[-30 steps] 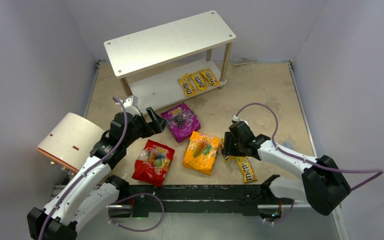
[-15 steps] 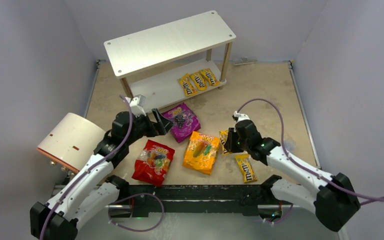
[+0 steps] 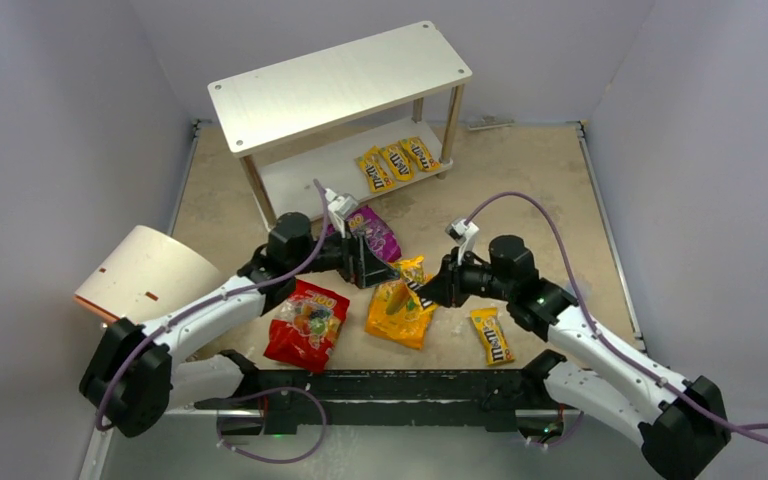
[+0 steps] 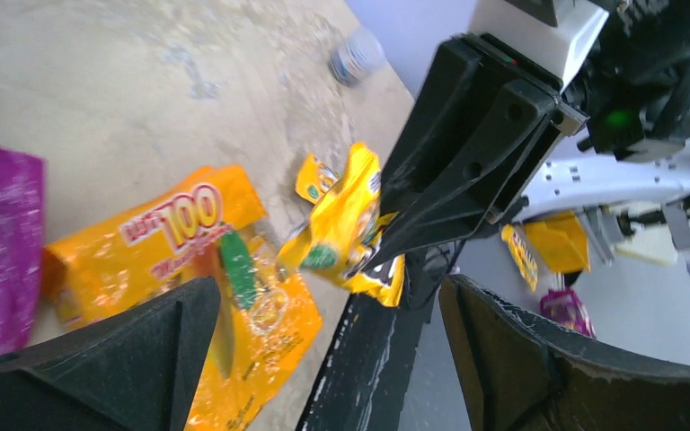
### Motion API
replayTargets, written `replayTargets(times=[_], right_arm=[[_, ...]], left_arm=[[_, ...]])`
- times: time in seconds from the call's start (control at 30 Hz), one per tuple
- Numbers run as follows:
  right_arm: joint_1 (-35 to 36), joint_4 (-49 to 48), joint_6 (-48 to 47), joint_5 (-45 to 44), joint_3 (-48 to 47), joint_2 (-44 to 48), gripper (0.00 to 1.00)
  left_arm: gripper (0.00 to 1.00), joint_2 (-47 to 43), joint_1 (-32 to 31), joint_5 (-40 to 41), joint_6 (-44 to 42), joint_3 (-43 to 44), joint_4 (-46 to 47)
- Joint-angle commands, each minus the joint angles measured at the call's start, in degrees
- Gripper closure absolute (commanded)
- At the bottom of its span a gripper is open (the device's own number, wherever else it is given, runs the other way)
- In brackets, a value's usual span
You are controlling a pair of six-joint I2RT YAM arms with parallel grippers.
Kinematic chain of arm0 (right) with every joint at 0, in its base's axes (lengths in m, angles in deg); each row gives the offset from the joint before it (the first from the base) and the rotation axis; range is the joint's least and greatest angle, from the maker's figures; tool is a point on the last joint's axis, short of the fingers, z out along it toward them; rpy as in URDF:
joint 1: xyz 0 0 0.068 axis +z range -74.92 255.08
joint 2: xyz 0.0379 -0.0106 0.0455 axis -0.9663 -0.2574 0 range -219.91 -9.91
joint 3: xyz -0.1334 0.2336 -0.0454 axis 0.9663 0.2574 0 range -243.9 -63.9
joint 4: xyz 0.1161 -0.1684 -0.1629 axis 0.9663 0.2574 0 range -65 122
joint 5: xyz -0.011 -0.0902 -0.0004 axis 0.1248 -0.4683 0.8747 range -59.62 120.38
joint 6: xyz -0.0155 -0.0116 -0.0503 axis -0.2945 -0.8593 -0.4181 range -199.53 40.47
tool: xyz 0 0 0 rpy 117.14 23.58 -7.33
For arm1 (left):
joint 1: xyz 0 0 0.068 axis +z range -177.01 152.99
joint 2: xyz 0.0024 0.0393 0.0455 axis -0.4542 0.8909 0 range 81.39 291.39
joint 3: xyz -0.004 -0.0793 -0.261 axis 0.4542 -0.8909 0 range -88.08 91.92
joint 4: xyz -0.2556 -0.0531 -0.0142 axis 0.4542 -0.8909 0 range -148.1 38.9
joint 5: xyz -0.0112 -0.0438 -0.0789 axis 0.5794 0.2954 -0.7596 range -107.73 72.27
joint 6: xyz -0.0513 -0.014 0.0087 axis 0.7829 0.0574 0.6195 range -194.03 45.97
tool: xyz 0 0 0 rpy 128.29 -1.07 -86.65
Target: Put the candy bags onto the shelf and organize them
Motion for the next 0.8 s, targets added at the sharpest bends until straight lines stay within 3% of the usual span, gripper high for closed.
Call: replayTargets(times=[0.0, 0.23, 0.47, 0.63, 0.77], right_arm=[[0.1, -4.5, -3.7, 11.3, -3.2, -1.3, 0.84], [0.2, -5.3, -5.0, 13.5, -3.6, -2.7, 0.84], [0.4, -7.5, -5.3, 14.9, -3.6, -3.4, 0.85], [0.6, -7.2, -6.3, 15.2, -4.1, -4.4, 0.85], [0.5, -6.7, -6.5, 14.6, -4.2, -5.1, 0.85]], left_arm=[[0.0, 3.8, -4.6, -0.5, -5.1, 6.0, -0.1], [0.01, 5.2, -4.8, -1.7, -3.9, 5.7, 2.7], [0.1, 6.5, -5.3, -3.7, -1.8, 4.7, 6.3], [0.22, 7.0, -5.6, -3.4, 1.1, 3.4, 9.9], [0.45, 7.8, -5.7, -3.1, 4.0, 2.7, 13.3]])
